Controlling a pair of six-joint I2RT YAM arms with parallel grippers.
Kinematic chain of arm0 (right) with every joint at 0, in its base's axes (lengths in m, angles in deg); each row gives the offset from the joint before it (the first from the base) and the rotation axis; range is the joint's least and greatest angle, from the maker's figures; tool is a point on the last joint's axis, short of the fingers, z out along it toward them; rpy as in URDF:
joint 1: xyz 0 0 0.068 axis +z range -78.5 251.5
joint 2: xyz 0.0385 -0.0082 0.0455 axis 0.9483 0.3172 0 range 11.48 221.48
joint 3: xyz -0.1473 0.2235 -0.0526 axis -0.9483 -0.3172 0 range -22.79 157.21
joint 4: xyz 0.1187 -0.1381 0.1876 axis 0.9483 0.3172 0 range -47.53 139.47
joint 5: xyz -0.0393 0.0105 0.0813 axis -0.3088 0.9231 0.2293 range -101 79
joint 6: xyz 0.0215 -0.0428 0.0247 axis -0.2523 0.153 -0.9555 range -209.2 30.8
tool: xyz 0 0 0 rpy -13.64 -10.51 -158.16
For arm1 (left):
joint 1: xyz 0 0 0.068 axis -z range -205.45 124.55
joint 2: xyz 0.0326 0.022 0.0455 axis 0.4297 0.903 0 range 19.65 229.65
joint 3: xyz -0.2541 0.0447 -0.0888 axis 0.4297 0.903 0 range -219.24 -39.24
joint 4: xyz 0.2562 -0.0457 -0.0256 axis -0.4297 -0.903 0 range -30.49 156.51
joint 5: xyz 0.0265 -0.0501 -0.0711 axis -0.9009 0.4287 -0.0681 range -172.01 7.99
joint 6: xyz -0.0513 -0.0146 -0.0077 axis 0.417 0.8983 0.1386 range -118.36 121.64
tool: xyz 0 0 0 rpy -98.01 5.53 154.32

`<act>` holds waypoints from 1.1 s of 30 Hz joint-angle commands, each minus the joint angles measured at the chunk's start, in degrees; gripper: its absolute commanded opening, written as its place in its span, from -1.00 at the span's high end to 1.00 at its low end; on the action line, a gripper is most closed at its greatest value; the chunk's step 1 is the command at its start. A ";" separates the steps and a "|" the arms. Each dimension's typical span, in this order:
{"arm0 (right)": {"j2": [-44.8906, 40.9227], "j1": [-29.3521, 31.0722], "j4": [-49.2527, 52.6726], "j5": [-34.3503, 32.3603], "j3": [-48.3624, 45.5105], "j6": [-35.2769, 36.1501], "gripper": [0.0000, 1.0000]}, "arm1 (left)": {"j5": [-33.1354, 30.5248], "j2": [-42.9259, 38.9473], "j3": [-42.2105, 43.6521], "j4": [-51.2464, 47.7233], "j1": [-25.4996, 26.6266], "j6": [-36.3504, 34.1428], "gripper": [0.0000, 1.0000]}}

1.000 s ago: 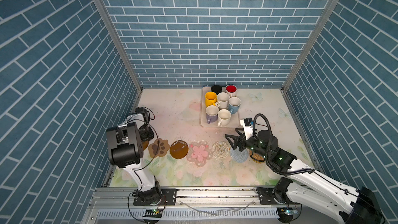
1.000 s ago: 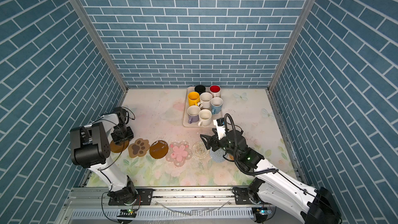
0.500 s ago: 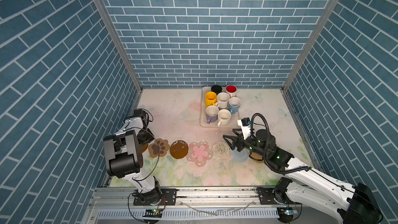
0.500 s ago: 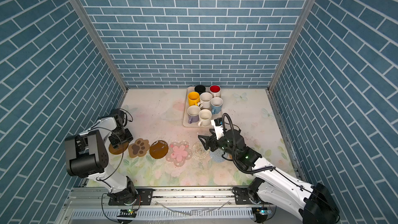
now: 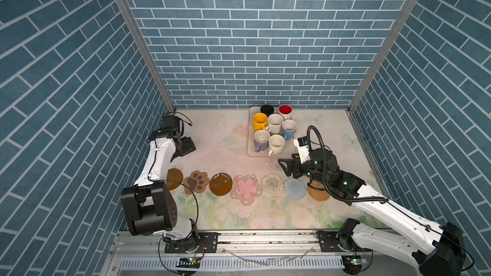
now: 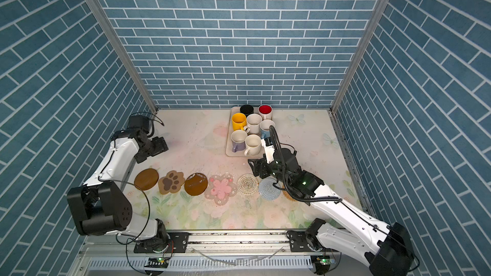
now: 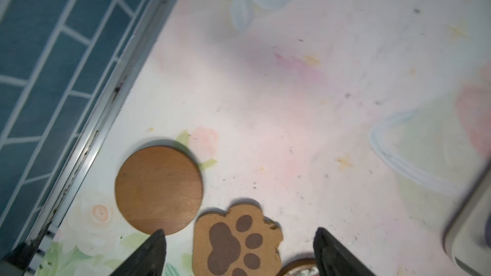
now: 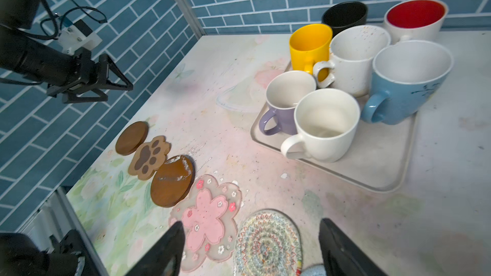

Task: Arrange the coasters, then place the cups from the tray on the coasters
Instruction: 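Raise left gripper off the coaster while right gripper moves over the mug tray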

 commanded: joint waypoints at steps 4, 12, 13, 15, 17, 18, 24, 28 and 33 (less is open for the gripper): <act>7.21 -0.66 12.10 -11.10 8.05 -7.69 -0.48 | 1.02 -4.95 -0.61 2.98 10.28 -0.70 -0.88; 21.16 1.64 13.58 -19.04 15.43 -14.89 -0.47 | 0.03 -11.98 1.05 -2.16 19.51 1.07 -0.91; 23.21 2.29 13.37 -19.85 16.57 -15.78 -0.50 | -0.11 -13.21 1.84 -2.61 20.32 1.41 -0.92; 27.01 3.35 13.24 -21.55 18.64 -17.59 -0.59 | 0.90 -16.65 4.30 -1.73 21.49 1.54 -0.94; 30.21 4.00 12.41 -22.45 20.30 -19.70 -0.64 | 2.79 -20.77 7.26 0.54 21.90 1.72 -0.97; 31.78 4.25 11.86 -23.21 20.99 -20.65 -0.67 | 3.96 -22.78 8.55 1.58 21.98 1.41 -0.99; 38.83 5.45 11.83 -28.54 26.34 -24.52 -0.72 | 7.44 -26.81 9.84 0.26 22.26 -2.76 -0.99; 42.74 5.47 13.42 -30.39 30.25 -27.52 -0.68 | 11.09 -29.40 12.22 2.20 22.26 -3.73 -0.98; 46.43 5.45 15.30 -31.31 33.61 -30.30 -0.57 | 11.57 -31.55 16.74 4.94 22.26 -3.56 -0.94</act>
